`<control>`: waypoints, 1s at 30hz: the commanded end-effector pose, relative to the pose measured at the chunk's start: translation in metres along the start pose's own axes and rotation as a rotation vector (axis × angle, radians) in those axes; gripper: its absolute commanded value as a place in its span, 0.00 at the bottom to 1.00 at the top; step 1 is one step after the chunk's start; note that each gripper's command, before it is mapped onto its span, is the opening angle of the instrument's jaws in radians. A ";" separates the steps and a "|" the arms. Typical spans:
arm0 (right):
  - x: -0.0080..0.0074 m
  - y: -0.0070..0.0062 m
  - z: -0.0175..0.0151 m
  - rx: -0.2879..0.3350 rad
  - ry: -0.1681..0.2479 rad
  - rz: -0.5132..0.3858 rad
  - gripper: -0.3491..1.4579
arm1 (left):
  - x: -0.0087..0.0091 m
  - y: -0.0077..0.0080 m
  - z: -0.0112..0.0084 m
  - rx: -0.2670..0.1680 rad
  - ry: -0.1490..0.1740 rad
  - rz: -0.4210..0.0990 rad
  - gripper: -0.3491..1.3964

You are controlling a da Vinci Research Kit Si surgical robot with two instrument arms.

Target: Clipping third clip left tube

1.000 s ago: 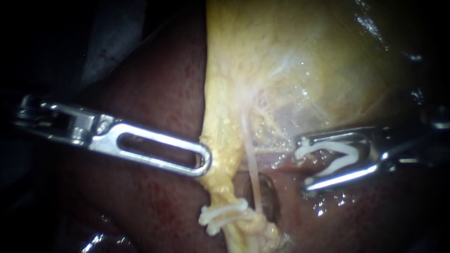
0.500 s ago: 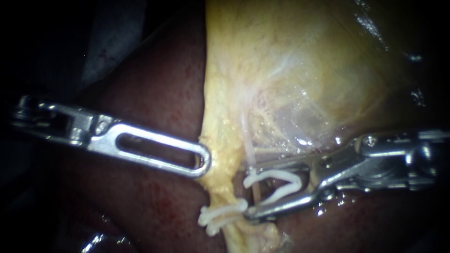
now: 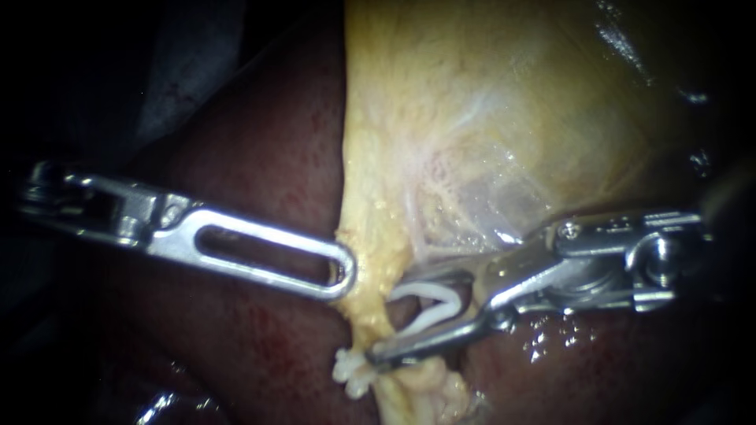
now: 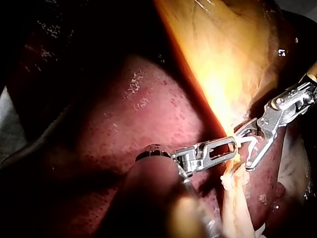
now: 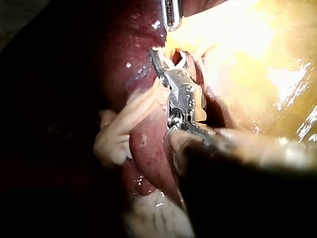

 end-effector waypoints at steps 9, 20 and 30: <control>0.0007 0.0002 0.0024 0.022 -0.018 -0.003 0.48 | 0.0000 -0.0001 0.0002 -0.001 -0.001 0.000 0.00; 0.0014 0.0004 0.0023 0.014 -0.011 0.001 0.48 | 0.0000 -0.0001 0.0003 -0.002 -0.002 0.000 0.00; 0.0029 0.0003 0.0013 0.005 0.000 0.012 0.47 | 0.0000 -0.0001 0.0003 -0.002 -0.002 0.000 0.00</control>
